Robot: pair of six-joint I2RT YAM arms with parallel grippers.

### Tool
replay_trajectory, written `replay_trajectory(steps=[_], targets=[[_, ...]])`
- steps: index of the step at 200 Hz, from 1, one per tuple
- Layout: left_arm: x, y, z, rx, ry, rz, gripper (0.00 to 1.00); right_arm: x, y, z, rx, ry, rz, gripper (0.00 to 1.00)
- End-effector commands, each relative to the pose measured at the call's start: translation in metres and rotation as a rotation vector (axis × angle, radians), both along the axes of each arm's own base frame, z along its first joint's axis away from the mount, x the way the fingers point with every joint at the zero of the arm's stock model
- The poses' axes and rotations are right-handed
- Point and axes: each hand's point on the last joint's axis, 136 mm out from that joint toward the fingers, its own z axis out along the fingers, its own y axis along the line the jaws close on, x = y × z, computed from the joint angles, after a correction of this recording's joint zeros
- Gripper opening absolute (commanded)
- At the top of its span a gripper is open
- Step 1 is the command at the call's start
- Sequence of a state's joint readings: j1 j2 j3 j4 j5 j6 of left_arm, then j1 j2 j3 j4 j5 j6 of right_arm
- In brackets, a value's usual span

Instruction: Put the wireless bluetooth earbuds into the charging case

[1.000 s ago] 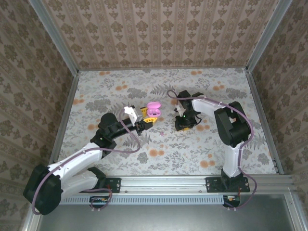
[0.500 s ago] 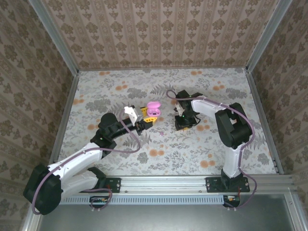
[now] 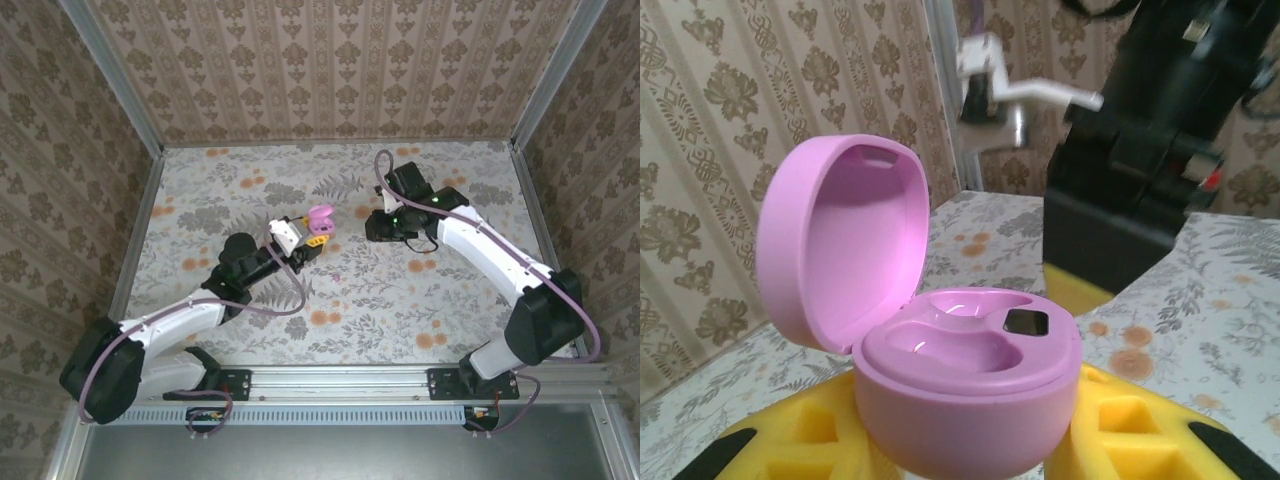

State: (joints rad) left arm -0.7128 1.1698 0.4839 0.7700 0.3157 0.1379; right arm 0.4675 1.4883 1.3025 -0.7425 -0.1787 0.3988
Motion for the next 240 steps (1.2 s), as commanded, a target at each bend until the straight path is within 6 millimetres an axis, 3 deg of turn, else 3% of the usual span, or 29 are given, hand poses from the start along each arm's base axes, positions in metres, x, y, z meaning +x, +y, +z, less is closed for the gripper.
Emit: replay_trajectory(steps=[1, 26, 30, 39, 97, 129, 137, 172, 240], targets=[[0.009, 0.000, 0.021, -0.032, -0.109, 0.064, 0.30, 0.004, 0.006, 0.034, 0.072, -0.074, -0.084, 0.29], [0.015, 0.000, 0.019, -0.030, -0.113, 0.109, 0.30, 0.006, 0.022, 0.058, 0.153, -0.142, -0.109, 0.29], [0.016, 0.000, 0.019, -0.031, -0.116, 0.111, 0.30, 0.003, 0.023, 0.073, 0.181, -0.173, -0.110, 0.29], [0.017, 0.000, 0.019, -0.032, -0.121, 0.119, 0.30, 0.001, 0.030, 0.081, 0.210, -0.192, -0.106, 0.29], [0.019, -0.002, 0.020, -0.050, -0.126, 0.147, 0.30, 0.007, 0.065, 0.115, 0.356, -0.259, -0.112, 0.29], [0.020, -0.005, 0.019, -0.060, -0.124, 0.153, 0.30, 0.010, 0.074, 0.122, 0.385, -0.282, -0.127, 0.29], [0.020, -0.005, 0.019, -0.062, -0.125, 0.155, 0.30, 0.014, 0.080, 0.111, 0.358, -0.264, -0.128, 0.29], [0.021, -0.007, 0.019, -0.066, -0.128, 0.173, 0.30, 0.017, 0.088, 0.105, 0.290, -0.291, -0.130, 0.29], [0.023, -0.003, 0.022, -0.089, -0.130, 0.209, 0.30, 0.014, 0.087, 0.100, 0.183, -0.333, -0.146, 0.29]])
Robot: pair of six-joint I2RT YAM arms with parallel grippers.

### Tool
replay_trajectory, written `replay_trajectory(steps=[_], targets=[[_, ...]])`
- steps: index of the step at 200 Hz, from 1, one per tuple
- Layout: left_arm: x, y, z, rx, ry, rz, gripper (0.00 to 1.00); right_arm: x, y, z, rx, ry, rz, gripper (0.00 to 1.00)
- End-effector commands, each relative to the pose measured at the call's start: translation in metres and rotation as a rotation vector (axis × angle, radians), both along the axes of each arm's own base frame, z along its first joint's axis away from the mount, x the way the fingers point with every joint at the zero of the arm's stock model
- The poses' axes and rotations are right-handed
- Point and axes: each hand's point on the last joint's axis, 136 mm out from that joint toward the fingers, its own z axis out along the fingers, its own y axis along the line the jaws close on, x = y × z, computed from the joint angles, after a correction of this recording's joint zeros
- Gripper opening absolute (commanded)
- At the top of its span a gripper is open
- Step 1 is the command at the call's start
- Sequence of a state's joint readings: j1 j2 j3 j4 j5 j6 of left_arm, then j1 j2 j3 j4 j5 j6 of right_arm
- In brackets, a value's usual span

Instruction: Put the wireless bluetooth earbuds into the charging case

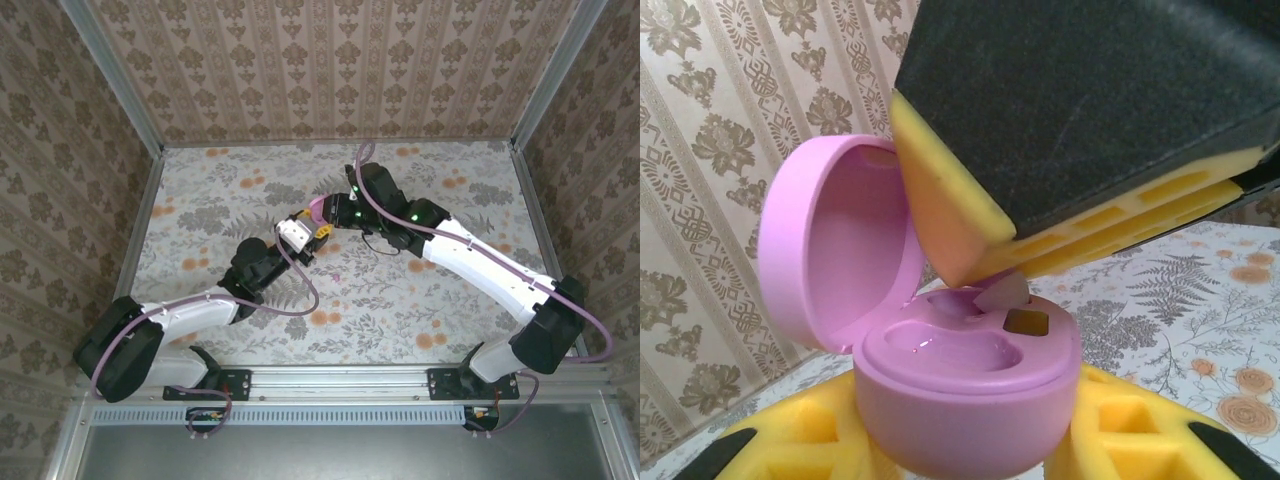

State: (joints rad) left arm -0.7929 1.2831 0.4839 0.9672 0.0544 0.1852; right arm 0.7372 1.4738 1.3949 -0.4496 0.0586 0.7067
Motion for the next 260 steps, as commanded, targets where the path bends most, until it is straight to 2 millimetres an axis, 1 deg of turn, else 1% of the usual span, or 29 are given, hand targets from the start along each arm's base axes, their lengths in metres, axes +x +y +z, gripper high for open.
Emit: replay_trajectory(steps=[1, 16, 31, 42, 67, 93, 105, 132, 155, 165, 176, 213, 228, 233, 242, 260], targets=[[0.001, 0.001, 0.016, -0.050, -0.042, 0.024, 0.30, 0.002, -0.006, 0.008, -0.061, -0.041, -0.037, 0.29], [0.001, 0.001, 0.018, -0.058, -0.044, 0.025, 0.30, 0.002, -0.007, 0.006, -0.100, -0.056, -0.047, 0.30], [-0.001, -0.001, 0.019, -0.062, -0.045, 0.013, 0.31, 0.002, -0.003, 0.002, -0.102, -0.046, -0.036, 0.30], [0.000, 0.000, 0.020, -0.067, -0.043, 0.023, 0.30, 0.001, -0.002, 0.000, -0.120, -0.048, -0.037, 0.31], [0.000, 0.002, 0.023, -0.084, -0.047, 0.032, 0.31, 0.000, 0.001, -0.001, -0.122, -0.057, -0.038, 0.30], [0.000, 0.002, 0.023, -0.082, -0.045, 0.028, 0.31, 0.000, 0.002, 0.007, -0.109, -0.080, -0.030, 0.28], [0.000, 0.002, 0.022, -0.079, -0.042, 0.027, 0.31, 0.000, 0.001, 0.011, -0.106, -0.090, -0.029, 0.26], [0.000, 0.001, 0.022, -0.082, -0.035, 0.024, 0.31, -0.002, -0.002, 0.017, -0.107, -0.109, -0.024, 0.27], [0.000, 0.000, 0.024, -0.089, -0.033, 0.019, 0.31, -0.003, 0.000, 0.015, -0.110, -0.103, -0.015, 0.28], [0.000, 0.000, 0.025, -0.095, -0.033, 0.021, 0.31, -0.004, 0.002, 0.014, -0.113, -0.098, -0.003, 0.32], [0.000, 0.000, 0.025, -0.096, -0.034, 0.019, 0.31, -0.004, 0.005, 0.012, -0.112, -0.091, 0.011, 0.31], [0.000, -0.001, 0.024, -0.088, -0.028, 0.015, 0.31, -0.007, 0.008, 0.022, -0.088, -0.112, 0.031, 0.32], [0.000, -0.002, 0.023, -0.087, -0.024, 0.013, 0.31, -0.008, 0.010, 0.027, -0.081, -0.128, 0.049, 0.27], [0.001, -0.002, 0.022, -0.086, -0.023, 0.013, 0.31, -0.008, 0.010, 0.028, -0.082, -0.128, 0.047, 0.27], [0.001, -0.002, 0.021, -0.086, -0.019, 0.015, 0.31, -0.009, 0.010, 0.029, -0.080, -0.131, 0.052, 0.31], [0.002, -0.003, 0.021, -0.086, -0.018, 0.015, 0.31, -0.010, 0.011, 0.031, -0.077, -0.137, 0.058, 0.31]])
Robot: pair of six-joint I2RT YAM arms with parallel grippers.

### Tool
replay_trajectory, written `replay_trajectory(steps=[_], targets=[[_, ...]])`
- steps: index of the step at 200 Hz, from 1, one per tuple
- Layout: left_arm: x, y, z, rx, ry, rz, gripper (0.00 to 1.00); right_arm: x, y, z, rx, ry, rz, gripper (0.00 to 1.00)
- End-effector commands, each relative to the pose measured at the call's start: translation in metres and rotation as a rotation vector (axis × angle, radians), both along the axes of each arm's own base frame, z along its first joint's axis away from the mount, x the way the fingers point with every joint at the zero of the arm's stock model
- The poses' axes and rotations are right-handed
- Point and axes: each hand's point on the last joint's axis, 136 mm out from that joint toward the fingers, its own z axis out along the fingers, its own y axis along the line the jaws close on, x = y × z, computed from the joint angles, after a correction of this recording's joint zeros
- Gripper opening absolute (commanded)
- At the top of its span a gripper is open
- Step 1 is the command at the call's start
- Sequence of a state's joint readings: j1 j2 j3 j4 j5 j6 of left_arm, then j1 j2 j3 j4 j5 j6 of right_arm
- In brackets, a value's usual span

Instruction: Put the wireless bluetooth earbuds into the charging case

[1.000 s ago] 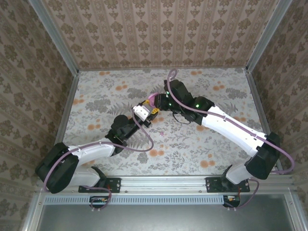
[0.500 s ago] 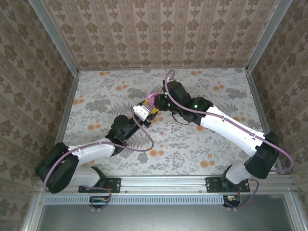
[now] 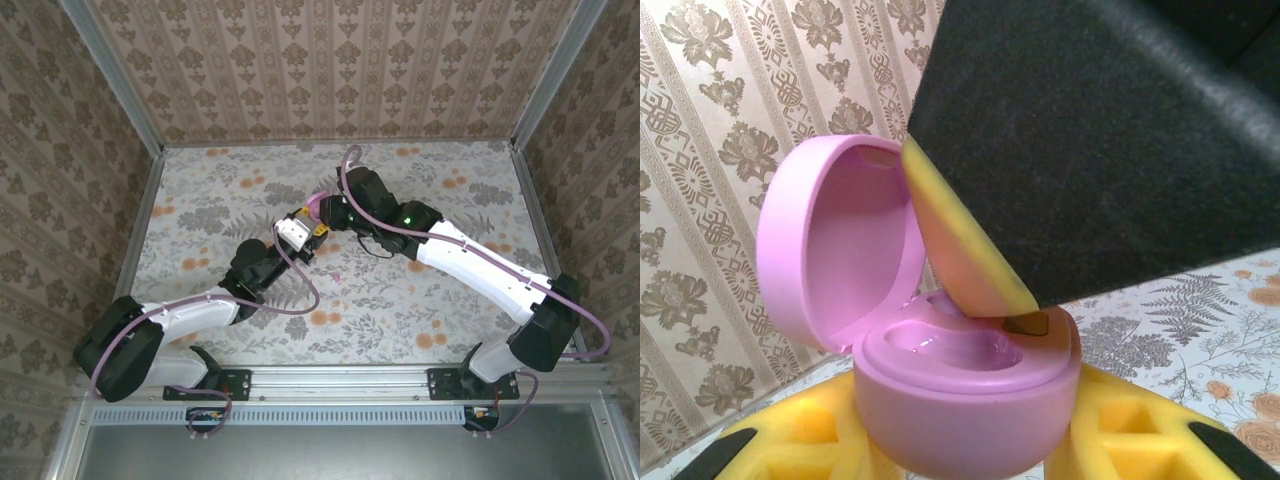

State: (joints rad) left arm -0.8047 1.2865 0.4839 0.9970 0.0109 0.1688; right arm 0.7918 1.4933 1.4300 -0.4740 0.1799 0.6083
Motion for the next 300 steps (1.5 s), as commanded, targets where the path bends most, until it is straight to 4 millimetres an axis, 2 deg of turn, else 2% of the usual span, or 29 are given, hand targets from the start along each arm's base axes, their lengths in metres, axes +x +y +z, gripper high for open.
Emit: replay_trajectory(steps=[1, 66, 106, 135, 138, 145, 171, 191, 213, 239, 250, 277, 284, 300], targets=[[0.000, -0.005, 0.015, -0.053, -0.015, -0.015, 0.31, -0.009, 0.007, 0.027, 0.042, -0.045, 0.050, 0.31], [0.002, -0.005, 0.015, -0.059, -0.010, -0.015, 0.31, -0.014, 0.001, 0.040, 0.069, -0.077, 0.043, 0.32], [0.002, -0.006, 0.015, -0.063, -0.011, -0.018, 0.31, -0.015, -0.001, 0.037, 0.076, -0.074, 0.039, 0.33], [0.001, -0.002, 0.017, -0.078, -0.016, -0.015, 0.30, -0.012, -0.010, 0.033, 0.054, -0.080, 0.004, 0.35], [0.001, -0.002, 0.017, -0.080, -0.017, -0.014, 0.30, -0.016, -0.015, 0.044, 0.071, -0.105, 0.001, 0.35], [0.001, -0.001, 0.018, -0.083, -0.019, -0.015, 0.30, -0.017, -0.020, 0.049, 0.069, -0.127, -0.008, 0.38], [-0.004, 0.001, 0.020, -0.075, -0.032, -0.026, 0.30, -0.019, -0.048, 0.048, 0.038, -0.167, -0.057, 0.43], [-0.007, 0.004, 0.021, -0.068, -0.039, -0.024, 0.30, -0.018, -0.069, 0.039, 0.041, -0.147, -0.082, 0.44], [-0.011, 0.009, 0.022, -0.063, -0.042, -0.023, 0.30, -0.016, -0.086, 0.017, 0.060, -0.072, -0.072, 0.44], [-0.015, 0.016, 0.025, -0.052, -0.044, -0.010, 0.30, -0.016, -0.097, -0.029, -0.001, 0.073, -0.042, 0.46], [-0.017, 0.019, 0.029, -0.052, -0.054, -0.004, 0.30, -0.019, -0.093, -0.053, -0.015, 0.149, -0.012, 0.45], [-0.023, 0.028, 0.037, -0.040, -0.067, 0.010, 0.30, -0.032, -0.071, -0.105, -0.002, 0.336, 0.092, 0.41], [-0.025, 0.030, 0.038, -0.037, -0.069, 0.011, 0.30, -0.034, -0.065, -0.126, -0.010, 0.406, 0.105, 0.40], [-0.029, 0.037, 0.044, -0.051, -0.079, 0.024, 0.30, -0.042, -0.055, -0.155, -0.020, 0.502, 0.124, 0.39]])
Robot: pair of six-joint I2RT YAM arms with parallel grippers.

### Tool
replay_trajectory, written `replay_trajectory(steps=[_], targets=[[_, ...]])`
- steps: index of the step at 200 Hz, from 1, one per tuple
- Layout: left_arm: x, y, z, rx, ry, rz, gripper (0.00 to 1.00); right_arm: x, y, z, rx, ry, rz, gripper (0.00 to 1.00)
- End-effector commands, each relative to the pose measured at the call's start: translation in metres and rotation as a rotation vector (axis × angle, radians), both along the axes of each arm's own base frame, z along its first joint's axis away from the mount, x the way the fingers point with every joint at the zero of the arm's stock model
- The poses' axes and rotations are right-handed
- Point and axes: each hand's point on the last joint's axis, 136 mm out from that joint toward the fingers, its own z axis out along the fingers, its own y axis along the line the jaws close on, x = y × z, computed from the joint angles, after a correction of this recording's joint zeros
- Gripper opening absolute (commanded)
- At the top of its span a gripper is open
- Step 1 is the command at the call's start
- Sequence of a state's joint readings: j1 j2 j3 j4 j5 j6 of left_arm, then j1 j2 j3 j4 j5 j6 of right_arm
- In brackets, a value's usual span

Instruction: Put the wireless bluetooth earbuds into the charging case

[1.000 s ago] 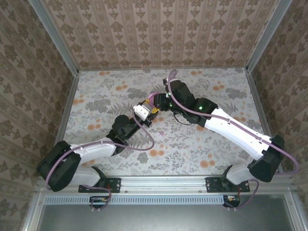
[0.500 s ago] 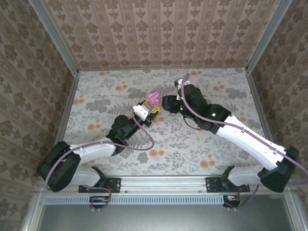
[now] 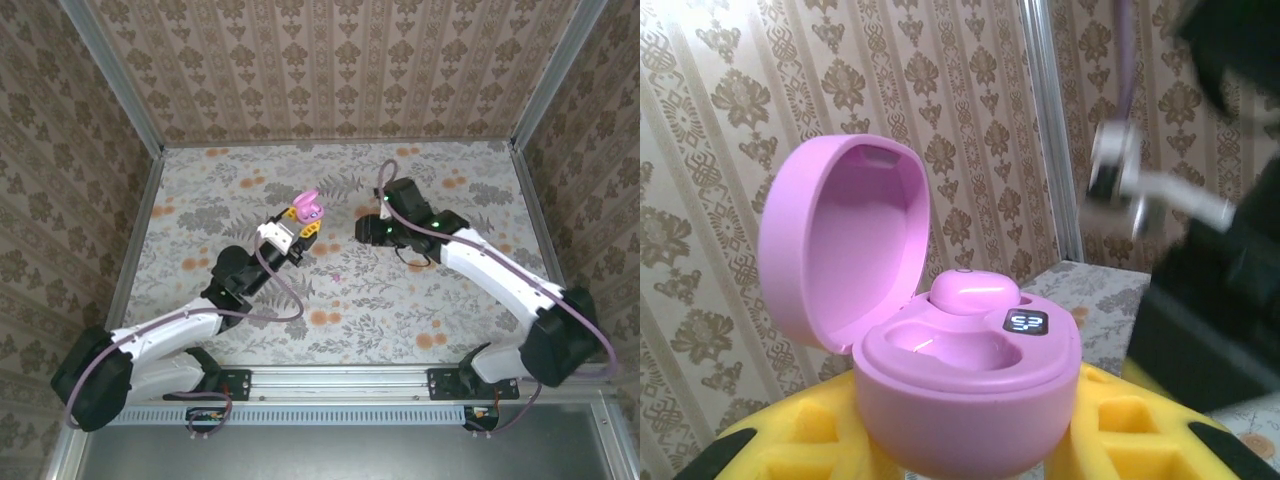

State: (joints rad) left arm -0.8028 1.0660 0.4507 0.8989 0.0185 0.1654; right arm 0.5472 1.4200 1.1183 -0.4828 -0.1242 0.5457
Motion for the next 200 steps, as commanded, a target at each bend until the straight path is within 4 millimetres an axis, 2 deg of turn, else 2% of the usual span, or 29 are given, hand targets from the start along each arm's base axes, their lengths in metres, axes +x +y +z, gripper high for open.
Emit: replay_trajectory(steps=[1, 14, 45, 90, 151, 185, 200], targets=[[-0.004, 0.013, 0.002, 0.015, -0.016, 0.033, 0.30, -0.030, 0.020, -0.050, 0.018, 0.216, 0.095, 0.38], [-0.007, 0.017, 0.005, 0.016, -0.021, 0.042, 0.30, -0.035, 0.027, -0.067, 0.006, 0.265, 0.098, 0.37], [-0.012, 0.023, 0.007, 0.023, -0.025, 0.046, 0.30, -0.040, 0.047, -0.091, -0.014, 0.326, 0.109, 0.36], [-0.014, 0.025, 0.008, 0.028, -0.029, 0.046, 0.30, -0.044, 0.057, -0.120, -0.123, 0.409, 0.152, 0.33], [-0.015, 0.025, 0.009, 0.027, -0.030, 0.042, 0.30, -0.030, 0.064, -0.134, -0.154, 0.422, 0.144, 0.33], [-0.015, 0.026, 0.008, 0.028, -0.025, 0.040, 0.30, -0.028, 0.068, -0.137, -0.146, 0.430, 0.140, 0.35], [-0.015, 0.025, 0.007, 0.029, -0.026, 0.040, 0.30, -0.029, 0.066, -0.140, -0.147, 0.446, 0.123, 0.39]])
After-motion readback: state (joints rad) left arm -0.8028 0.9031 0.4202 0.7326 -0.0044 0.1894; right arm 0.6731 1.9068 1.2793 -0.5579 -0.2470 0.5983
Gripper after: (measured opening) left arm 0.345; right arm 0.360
